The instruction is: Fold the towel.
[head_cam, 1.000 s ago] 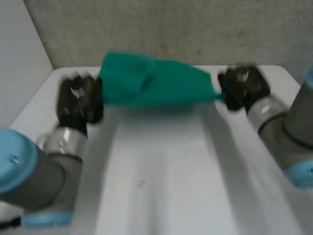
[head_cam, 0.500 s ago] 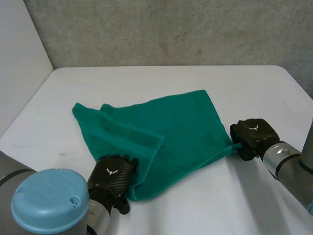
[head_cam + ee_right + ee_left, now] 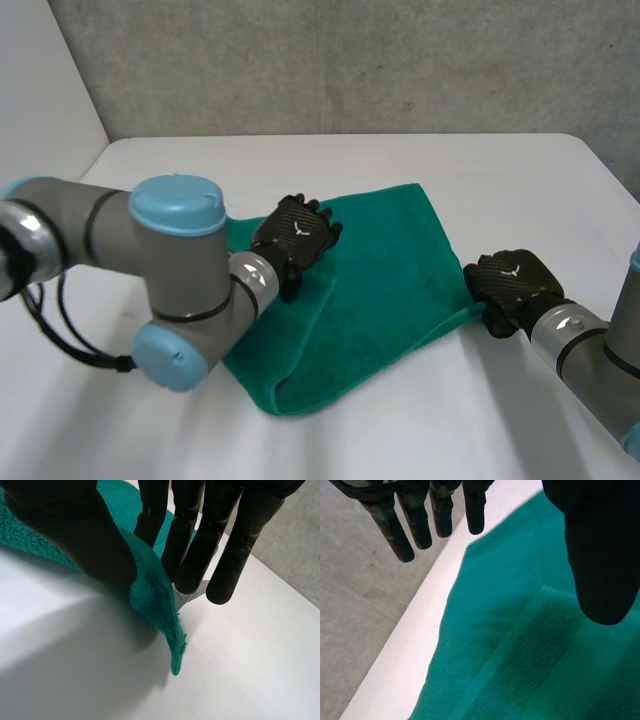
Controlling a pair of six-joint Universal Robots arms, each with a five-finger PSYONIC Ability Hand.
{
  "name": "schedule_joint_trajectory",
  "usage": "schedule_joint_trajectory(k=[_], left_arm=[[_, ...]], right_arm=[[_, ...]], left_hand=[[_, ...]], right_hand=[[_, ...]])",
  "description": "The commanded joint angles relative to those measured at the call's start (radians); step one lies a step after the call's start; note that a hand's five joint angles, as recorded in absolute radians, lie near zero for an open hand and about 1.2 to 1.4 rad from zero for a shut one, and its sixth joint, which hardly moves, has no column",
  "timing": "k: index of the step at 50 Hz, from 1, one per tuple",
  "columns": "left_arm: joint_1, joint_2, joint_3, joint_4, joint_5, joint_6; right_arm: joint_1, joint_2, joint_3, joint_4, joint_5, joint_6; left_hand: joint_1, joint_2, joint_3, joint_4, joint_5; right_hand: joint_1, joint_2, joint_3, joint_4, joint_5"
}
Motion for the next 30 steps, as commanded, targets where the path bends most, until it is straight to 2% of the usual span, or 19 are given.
schedule_joint_trajectory(k=[1, 2, 4, 15, 17, 18, 19, 20, 21, 24, 30], left_arm=[[0.023, -0.153, 0.125, -0.015, 0.1, 0.131], [0.029, -0.18, 0.14, -0.021, 0.14, 0.143], [0.03, -0.2, 0.155, -0.03, 0.157, 0.144], [0.035, -0.257, 0.211, -0.138, 0.165, 0.175], [0.037, -0.263, 0.22, -0.147, 0.159, 0.192], [0.037, -0.263, 0.22, -0.147, 0.159, 0.192], [0.037, -0.263, 0.22, -0.147, 0.156, 0.194], [0.037, -0.259, 0.223, -0.143, 0.151, 0.194], [0.037, -0.256, 0.223, -0.139, 0.15, 0.194], [0.041, -0.237, 0.221, -0.118, 0.122, 0.192], [0.043, -0.174, 0.194, 0.005, 0.047, 0.184]], right_arm=[[0.0, 0.0, 0.012, -0.007, 0.001, -0.006], [0.0, 0.0, 0.012, -0.007, -0.001, -0.006], [0.0, 0.0, 0.014, -0.007, 0.001, -0.006], [-0.003, 0.0, 0.012, -0.009, -0.001, -0.01], [-0.003, 0.0, 0.012, -0.009, -0.001, -0.011], [-0.003, 0.0, 0.012, -0.009, -0.001, -0.011], [-0.005, 0.0, 0.012, -0.009, -0.001, -0.011], [-0.006, 0.0, 0.012, -0.009, -0.001, -0.011], [-0.006, 0.0, 0.012, -0.009, -0.001, -0.011], [-0.008, 0.0, 0.012, -0.009, 0.001, -0.013], [-0.008, 0.0, 0.012, -0.009, 0.001, -0.013]], left_hand=[[0.014, 0.033, 0.022, 0.031, 0.037], [0.016, 0.036, 0.025, 0.034, 0.04], [0.022, 0.042, 0.031, 0.04, 0.046], [0.128, 0.147, 0.137, 0.145, 0.152], [0.406, 0.425, 0.415, 0.423, 0.43], [0.407, 0.426, 0.416, 0.424, 0.431], [0.549, 0.569, 0.558, 0.567, 0.573], [0.879, 0.899, 0.888, 0.896, 0.903], [0.952, 0.972, 0.961, 0.969, 0.976], [1.134, 1.153, 1.143, 1.151, 1.158], [1.135, 1.154, 1.143, 1.152, 1.158]], right_hand=[[0.408, 0.219, 0.214, 0.208, 0.226], [0.408, 0.219, 0.214, 0.208, 0.226], [0.408, 0.219, 0.214, 0.208, 0.226], [0.408, 0.219, 0.214, 0.208, 0.226], [0.408, 0.219, 0.214, 0.208, 0.226], [0.408, 0.219, 0.214, 0.208, 0.226], [0.408, 0.219, 0.214, 0.208, 0.226], [0.408, 0.219, 0.214, 0.208, 0.226], [0.408, 0.219, 0.214, 0.208, 0.226], [0.408, 0.219, 0.214, 0.208, 0.226], [0.408, 0.219, 0.214, 0.208, 0.226]])
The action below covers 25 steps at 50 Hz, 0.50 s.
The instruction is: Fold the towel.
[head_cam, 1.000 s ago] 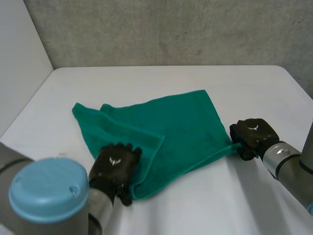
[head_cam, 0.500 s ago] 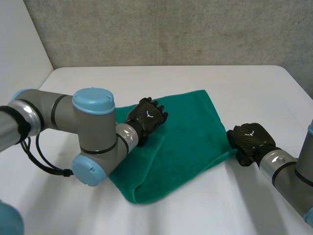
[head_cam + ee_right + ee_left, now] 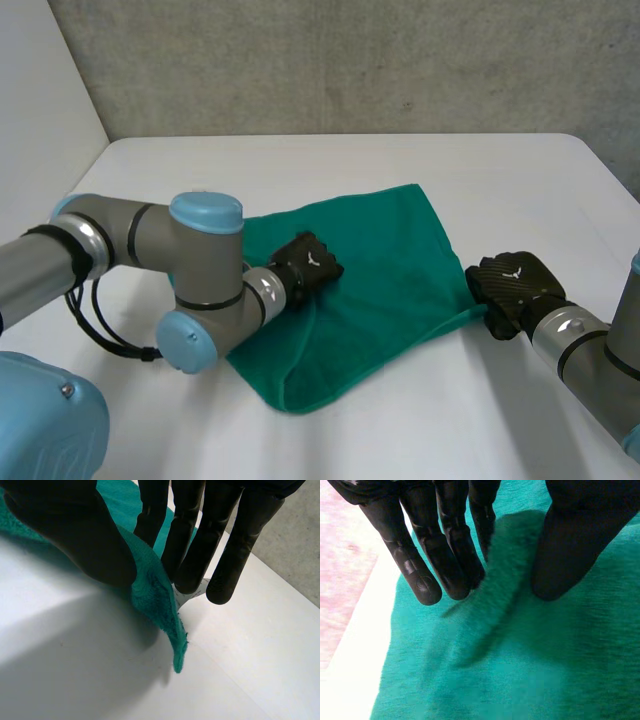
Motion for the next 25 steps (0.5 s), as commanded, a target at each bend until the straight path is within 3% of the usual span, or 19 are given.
schedule_joint_trajectory(k=[1, 19, 24, 25], left_arm=[[0.002, 0.075, -0.038, 0.141, -0.082, -0.009], [0.05, 0.12, -0.183, 0.184, -0.088, 0.0], [0.077, 0.163, -0.219, 0.184, -0.129, 0.002], [0.097, 0.215, -0.242, 0.184, -0.174, 0.0]], right_arm=[[-0.001, 0.0, 0.0, 0.0, 0.0, -0.001], [-0.004, 0.002, -0.004, 0.002, 0.002, -0.001], [-0.007, 0.0, -0.02, 0.011, 0.01, -0.001], [-0.007, 0.0, -0.024, 0.012, 0.01, -0.001]], left_hand=[[0.665, 0.213, 0.219, 0.21, 0.484], [0.665, 0.213, 0.219, 0.21, 0.484], [0.665, 0.213, 0.219, 0.21, 0.484], [0.665, 0.213, 0.219, 0.21, 0.484]], right_hand=[[0.408, 0.219, 0.214, 0.208, 0.226], [0.408, 0.219, 0.214, 0.208, 0.226], [0.408, 0.219, 0.214, 0.208, 0.226], [0.408, 0.219, 0.214, 0.208, 0.226]])
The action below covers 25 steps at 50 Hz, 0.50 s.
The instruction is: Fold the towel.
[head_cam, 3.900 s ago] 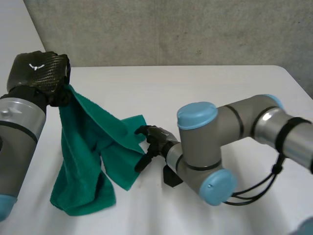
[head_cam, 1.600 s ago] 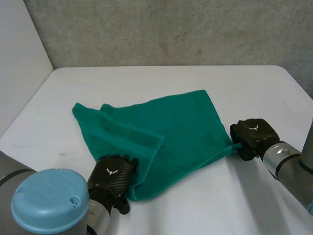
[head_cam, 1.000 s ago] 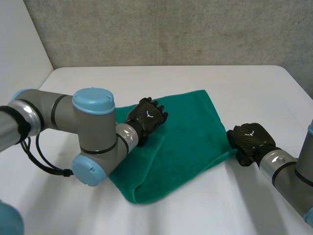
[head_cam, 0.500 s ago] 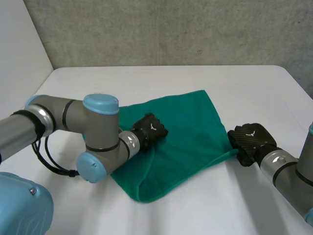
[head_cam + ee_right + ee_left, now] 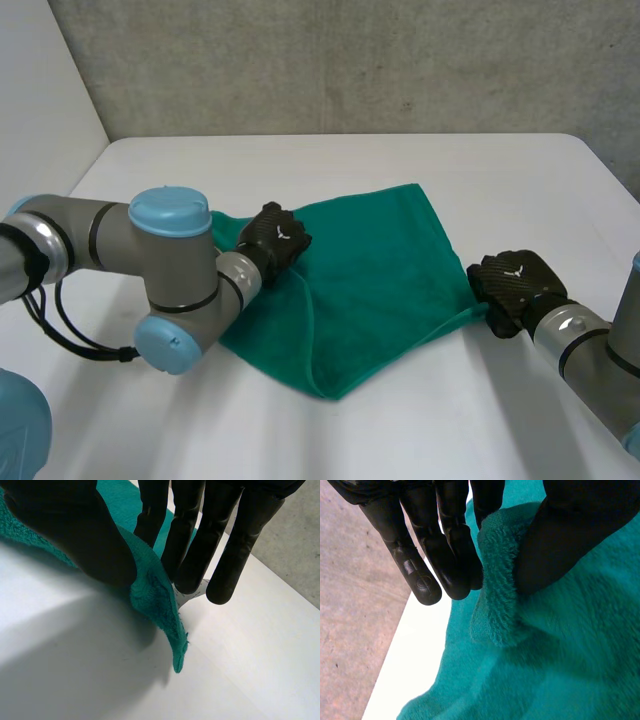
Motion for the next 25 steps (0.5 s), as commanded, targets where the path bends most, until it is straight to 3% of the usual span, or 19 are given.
schedule_joint_trajectory(k=[1, 4, 10, 18, 25], left_arm=[[0.057, 0.12, -0.074, -0.002, -0.113, 0.002], [0.1, 0.258, -0.164, -0.002, -0.212, -0.003], [0.151, 0.538, -0.393, -0.011, -0.3, -0.015], [0.267, 0.94, -0.744, -0.106, -0.294, -0.024], [0.27, 1.039, -0.873, -0.23, -0.289, -0.127]], right_arm=[[-0.002, -0.003, -0.023, 0.012, 0.007, -0.001], [-0.003, -0.01, -0.05, 0.029, 0.01, 0.002], [-0.003, -0.061, -0.104, 0.121, 0.01, -0.023], [-0.006, -0.222, -0.119, 0.387, 0.023, -0.233], [0.005, -0.398, -0.057, 0.596, 0.07, -0.489]], left_hand=[[0.248, 0.199, 0.205, 0.201, 0.242], [0.248, 0.199, 0.205, 0.201, 0.242], [0.248, 0.199, 0.205, 0.201, 0.242], [0.248, 0.199, 0.205, 0.201, 0.242], [0.248, 0.199, 0.205, 0.201, 0.242]], right_hand=[[0.409, 0.219, 0.214, 0.208, 0.226], [0.409, 0.219, 0.214, 0.208, 0.226], [0.409, 0.219, 0.214, 0.208, 0.226], [0.409, 0.219, 0.214, 0.208, 0.226], [0.409, 0.219, 0.214, 0.208, 0.226]])
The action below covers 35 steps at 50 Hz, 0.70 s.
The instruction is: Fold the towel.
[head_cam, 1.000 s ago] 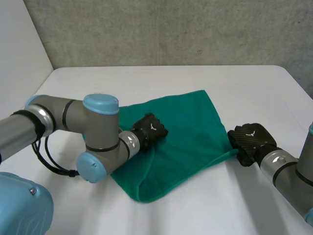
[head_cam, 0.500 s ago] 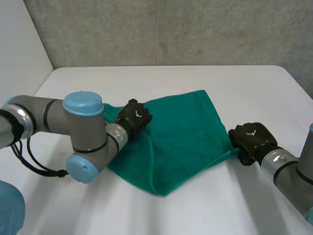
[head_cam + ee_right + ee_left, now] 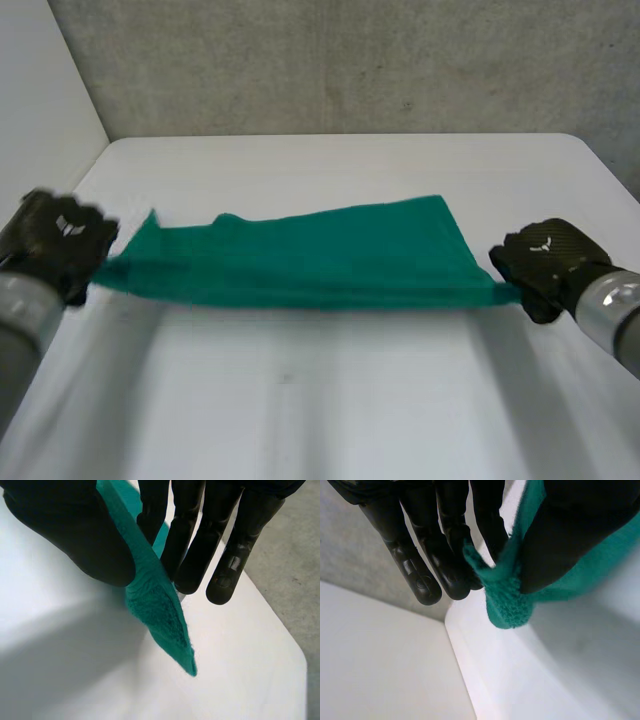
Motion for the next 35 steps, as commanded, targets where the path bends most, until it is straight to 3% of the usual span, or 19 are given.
schedule_joint_trajectory(k=[1, 8, 12, 17, 23, 30, 34, 35], left_arm=[[0.012, 0.125, -0.157, -0.152, 0.014, -0.14], [0.031, 0.079, -0.157, -0.174, 0.048, -0.256], [0.038, -0.085, -0.126, -0.114, 0.1, -0.256], [0.035, -0.292, -0.01, -0.045, 0.105, -0.251], [0.026, -0.487, 0.295, -0.013, 0.102, -0.25], [0.003, -0.58, 0.749, 0.056, 0.066, -0.26], [-0.002, -0.574, 0.92, 0.284, 0.019, -0.269], [-0.008, -0.555, 0.928, 0.4, -0.002, -0.276]], right_arm=[[0.01, -0.175, 0.069, 0.21, 0.053, -0.26], [0.022, -0.165, 0.104, 0.228, 0.067, -0.327], [0.033, -0.002, 0.089, 0.225, 0.073, -0.331], [0.06, 0.174, -0.009, 0.195, 0.119, -0.328], [0.076, 0.314, -0.28, 0.118, 0.222, -0.295], [0.088, 0.371, -0.797, -0.003, 0.234, -0.118], [0.084, 0.371, -0.954, -0.208, 0.233, 0.021], [0.082, 0.365, -0.952, -0.257, 0.233, 0.043]], left_hand=[[0.248, 0.198, 0.204, 0.201, 0.242], [0.248, 0.198, 0.204, 0.201, 0.242], [0.248, 0.198, 0.204, 0.201, 0.242], [0.248, 0.198, 0.204, 0.201, 0.242], [0.248, 0.198, 0.204, 0.201, 0.242], [0.248, 0.198, 0.204, 0.201, 0.242], [0.248, 0.198, 0.204, 0.201, 0.242], [0.248, 0.198, 0.204, 0.201, 0.242]], right_hand=[[0.409, 0.219, 0.214, 0.208, 0.226], [0.409, 0.219, 0.214, 0.208, 0.226], [0.409, 0.219, 0.214, 0.208, 0.226], [0.409, 0.219, 0.214, 0.208, 0.226], [0.409, 0.219, 0.214, 0.208, 0.226], [0.409, 0.219, 0.214, 0.208, 0.226], [0.409, 0.219, 0.214, 0.208, 0.226], [0.409, 0.219, 0.214, 0.208, 0.226]])
